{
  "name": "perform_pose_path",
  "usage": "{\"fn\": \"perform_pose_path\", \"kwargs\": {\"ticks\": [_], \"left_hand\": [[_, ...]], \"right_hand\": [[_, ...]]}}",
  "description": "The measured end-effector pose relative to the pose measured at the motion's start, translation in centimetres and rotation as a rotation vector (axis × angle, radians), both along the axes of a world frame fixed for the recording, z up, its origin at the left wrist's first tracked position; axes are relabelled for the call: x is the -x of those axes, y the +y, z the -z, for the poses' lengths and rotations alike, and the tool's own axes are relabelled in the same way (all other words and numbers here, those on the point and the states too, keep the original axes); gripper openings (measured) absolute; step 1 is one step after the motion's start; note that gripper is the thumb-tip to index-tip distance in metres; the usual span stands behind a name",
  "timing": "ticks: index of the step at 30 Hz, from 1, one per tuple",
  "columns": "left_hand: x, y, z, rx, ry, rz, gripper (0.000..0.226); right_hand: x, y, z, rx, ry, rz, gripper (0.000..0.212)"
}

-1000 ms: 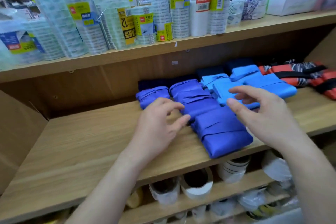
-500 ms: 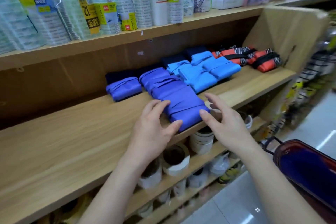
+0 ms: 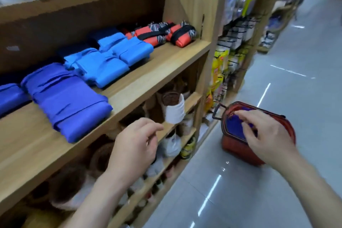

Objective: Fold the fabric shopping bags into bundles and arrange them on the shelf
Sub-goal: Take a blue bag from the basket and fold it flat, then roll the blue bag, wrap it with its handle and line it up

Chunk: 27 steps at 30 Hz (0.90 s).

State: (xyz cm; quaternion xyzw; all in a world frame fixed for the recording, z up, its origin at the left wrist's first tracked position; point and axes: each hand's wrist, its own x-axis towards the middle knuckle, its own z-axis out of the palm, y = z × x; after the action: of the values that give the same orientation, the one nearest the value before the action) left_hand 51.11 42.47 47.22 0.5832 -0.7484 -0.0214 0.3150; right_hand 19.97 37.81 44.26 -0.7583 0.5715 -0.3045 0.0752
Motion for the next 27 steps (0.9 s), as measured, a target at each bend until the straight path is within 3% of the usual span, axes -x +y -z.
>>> {"fn": "perform_pose_path", "kwargs": {"ticks": [5, 10, 14, 18, 27], "left_hand": [[8.5, -6.9, 5.5, -0.221, -0.071, 0.076, 0.025], [17.4, -13.3, 11.0, -0.466, -0.133, 0.148, 0.027], [23.6, -18.1, 14.8, -0.591, -0.187, 0.199, 0.026], [28.5, -24.4, 18.9, -0.693, -0.128, 0.208, 0.027], [39.9, -45.0, 30.0, -0.852, -0.123, 0.225, 0.035]], "right_hand": [[11.0, -1.5, 3.4, -0.061, 0.081, 0.133, 0.034], [21.7, -2.5, 6.8, -0.307, 0.142, 0.345, 0.032], [28.2, -4.0, 8.7, -0.453, 0.051, 0.475, 0.034], [32.6, -7.6, 11.4, -0.518, -0.092, 0.603, 0.036], [38.5, -22.8, 21.5, -0.577, -0.331, 0.821, 0.035]]}}
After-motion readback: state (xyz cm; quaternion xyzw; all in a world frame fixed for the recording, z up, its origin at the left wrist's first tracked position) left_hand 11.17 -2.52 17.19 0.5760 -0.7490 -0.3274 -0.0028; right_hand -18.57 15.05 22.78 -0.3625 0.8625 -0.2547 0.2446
